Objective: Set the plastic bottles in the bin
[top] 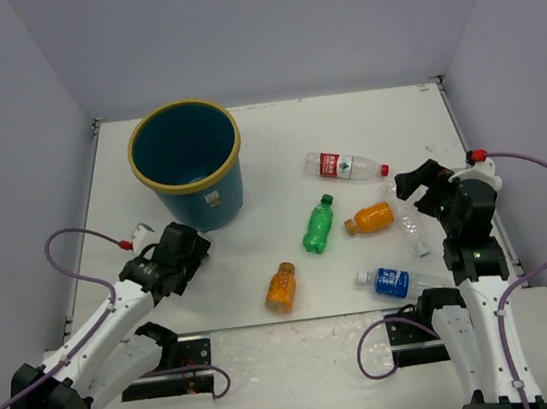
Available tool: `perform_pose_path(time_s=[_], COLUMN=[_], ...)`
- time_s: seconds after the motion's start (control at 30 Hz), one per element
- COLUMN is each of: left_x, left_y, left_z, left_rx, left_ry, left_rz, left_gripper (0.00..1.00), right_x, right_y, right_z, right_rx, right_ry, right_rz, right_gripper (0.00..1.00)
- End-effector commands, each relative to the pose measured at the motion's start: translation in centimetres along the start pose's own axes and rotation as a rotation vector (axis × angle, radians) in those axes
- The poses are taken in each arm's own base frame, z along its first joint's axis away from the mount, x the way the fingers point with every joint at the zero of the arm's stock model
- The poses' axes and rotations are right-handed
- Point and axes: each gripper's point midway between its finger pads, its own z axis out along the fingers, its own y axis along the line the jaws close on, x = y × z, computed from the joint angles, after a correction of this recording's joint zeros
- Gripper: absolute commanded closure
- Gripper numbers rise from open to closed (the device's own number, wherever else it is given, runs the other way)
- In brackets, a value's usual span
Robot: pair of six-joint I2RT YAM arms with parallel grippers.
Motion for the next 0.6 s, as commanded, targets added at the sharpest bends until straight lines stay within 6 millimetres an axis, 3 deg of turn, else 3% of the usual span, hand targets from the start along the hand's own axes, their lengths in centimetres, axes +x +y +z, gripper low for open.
perform_pose_path(time_s=[0.0, 0.03, 0.2, 0.4, 0.57], left_x=[-3.3, -3.3, -1.7, -1.6, 0.2], left_y=[-4.7, -5.4, -5.0, -7.9, -5.7], left_z=[-2.1, -2.4, -3.0, -5.2, -4.5], left_rx=[0.128, 0.149, 0.215, 0.34, 0.262], left_ry=[-0.109, -0.102, -0.028, 0.001, 0.146], left_rz=[0.313, 0.362, 0.663, 0.763, 0.921], left_gripper=[0.0, 0.0, 0.0, 0.0, 0.0], right_x=[-0.6, -0.6, -1.0, -0.7, -1.0], right_y=[0.6, 0.6, 0.7, 1.0, 0.7], right_z=[0.0, 0.0, -0.1, 0.1, 0.1], right_rx=[-0.036, -0.036, -0.03, -0.059, -0.037], right_ry=[-0.023, -0.023, -0.03, -0.029, -0.034], right_rz=[-0.025, -0.027, -0.036, -0.035, -0.036], right_gripper=[0.01, 0.01, 0.01, 0.01, 0.01])
